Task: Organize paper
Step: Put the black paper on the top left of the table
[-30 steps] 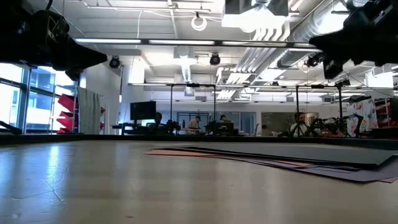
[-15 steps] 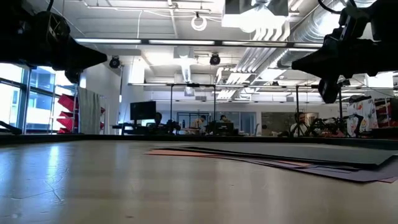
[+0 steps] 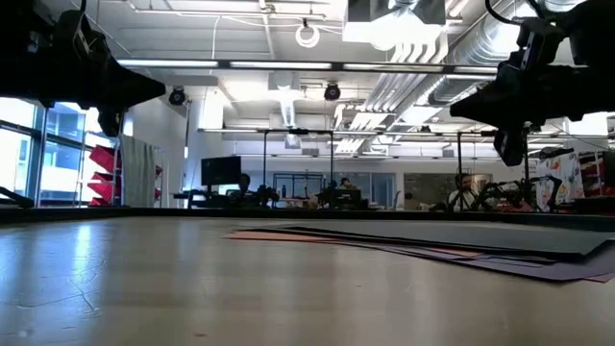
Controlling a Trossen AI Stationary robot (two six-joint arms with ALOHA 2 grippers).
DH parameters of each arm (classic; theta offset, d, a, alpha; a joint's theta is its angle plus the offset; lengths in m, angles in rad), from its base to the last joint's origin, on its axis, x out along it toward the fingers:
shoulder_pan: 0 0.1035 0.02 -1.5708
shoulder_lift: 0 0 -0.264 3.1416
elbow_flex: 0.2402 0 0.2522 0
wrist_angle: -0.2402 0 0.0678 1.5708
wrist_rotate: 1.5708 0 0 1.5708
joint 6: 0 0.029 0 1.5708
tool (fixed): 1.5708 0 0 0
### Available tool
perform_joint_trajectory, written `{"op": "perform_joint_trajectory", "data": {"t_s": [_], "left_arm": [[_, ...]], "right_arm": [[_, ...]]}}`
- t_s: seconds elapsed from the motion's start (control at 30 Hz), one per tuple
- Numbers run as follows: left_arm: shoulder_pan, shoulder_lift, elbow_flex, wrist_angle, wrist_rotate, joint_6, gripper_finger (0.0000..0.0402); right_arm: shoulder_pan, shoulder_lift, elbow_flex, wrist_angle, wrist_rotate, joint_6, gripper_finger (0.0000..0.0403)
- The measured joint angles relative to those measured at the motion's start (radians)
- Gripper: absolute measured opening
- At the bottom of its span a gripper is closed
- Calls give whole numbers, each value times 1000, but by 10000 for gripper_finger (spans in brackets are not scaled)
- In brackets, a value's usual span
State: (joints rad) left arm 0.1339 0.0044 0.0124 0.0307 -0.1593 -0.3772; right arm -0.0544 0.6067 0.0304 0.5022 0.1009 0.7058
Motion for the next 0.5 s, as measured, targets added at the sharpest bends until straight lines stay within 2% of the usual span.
{"op": "perform_joint_trajectory", "data": {"t_s": [0.13, 0.23, 0.5], "left_arm": [[0, 0, 0, 0, 0, 5, 0], [0, 0, 0, 0, 0, 39, 0], [0, 0, 0, 0, -7, 49, 0]], "right_arm": [[-1, 0, 0, 5, 2, 55, 0], [-7, 0, 1, 34, 53, 71, 0], [-26, 1, 1, 12, 79, -112, 0]]}}
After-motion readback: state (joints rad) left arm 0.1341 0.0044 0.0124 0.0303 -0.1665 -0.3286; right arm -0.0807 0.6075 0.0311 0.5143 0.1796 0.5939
